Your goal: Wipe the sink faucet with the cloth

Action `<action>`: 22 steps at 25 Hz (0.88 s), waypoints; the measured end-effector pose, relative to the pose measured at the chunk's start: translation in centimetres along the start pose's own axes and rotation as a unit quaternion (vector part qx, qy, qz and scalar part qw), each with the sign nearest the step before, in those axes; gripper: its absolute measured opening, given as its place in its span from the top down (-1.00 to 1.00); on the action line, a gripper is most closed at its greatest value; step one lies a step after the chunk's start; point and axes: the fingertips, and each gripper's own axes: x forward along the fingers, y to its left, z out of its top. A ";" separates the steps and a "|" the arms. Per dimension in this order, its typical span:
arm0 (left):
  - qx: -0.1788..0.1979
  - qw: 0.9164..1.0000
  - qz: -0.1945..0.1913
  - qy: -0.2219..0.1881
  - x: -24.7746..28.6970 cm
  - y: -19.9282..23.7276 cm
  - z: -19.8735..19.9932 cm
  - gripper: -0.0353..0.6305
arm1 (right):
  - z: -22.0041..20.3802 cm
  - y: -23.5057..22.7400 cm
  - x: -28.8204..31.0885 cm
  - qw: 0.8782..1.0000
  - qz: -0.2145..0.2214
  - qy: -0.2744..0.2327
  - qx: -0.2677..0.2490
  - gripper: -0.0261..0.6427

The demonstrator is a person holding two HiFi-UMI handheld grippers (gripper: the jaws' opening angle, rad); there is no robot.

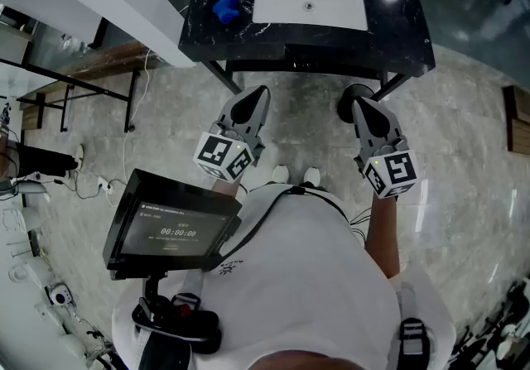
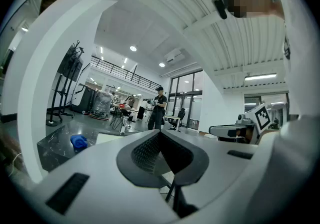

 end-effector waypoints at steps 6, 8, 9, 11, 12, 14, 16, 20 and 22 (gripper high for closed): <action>-0.001 1.000 0.002 -0.004 0.4 0.6 0.4 0.93 | 0.0 -0.5 0.7 1.000 -0.004 -0.001 0.005 0.91; 0.000 1.000 0.002 -0.005 0.5 0.8 0.5 0.93 | 0.3 -1.0 0.7 1.000 -0.009 -0.008 0.012 0.91; 0.000 1.000 0.003 -0.006 0.6 0.9 0.5 0.93 | 0.4 -1.2 0.7 1.000 -0.012 -0.010 0.014 0.91; 0.000 1.000 0.004 -0.007 0.7 1.1 0.6 0.93 | 0.4 -1.6 0.8 1.000 -0.018 -0.010 0.012 0.91; -0.001 1.000 0.005 -0.006 0.8 1.2 0.6 0.93 | 0.3 -1.8 0.8 1.000 -0.020 -0.008 0.010 0.91; 0.000 1.000 0.005 -0.006 0.9 1.4 0.6 0.93 | 0.1 -1.9 0.9 1.000 -0.023 -0.003 0.005 0.91; 0.000 1.000 0.006 -0.006 0.9 1.5 0.7 0.93 | 0.0 -2.0 1.0 1.000 -0.024 0.002 0.003 0.91; 0.000 1.000 0.008 -0.004 1.0 1.6 0.6 0.93 | -0.3 -2.2 1.0 1.000 -0.020 0.005 0.004 0.91; 0.001 1.000 0.009 -0.003 1.0 1.5 0.4 0.93 | -0.5 -2.3 0.9 1.000 -0.018 0.008 0.003 0.91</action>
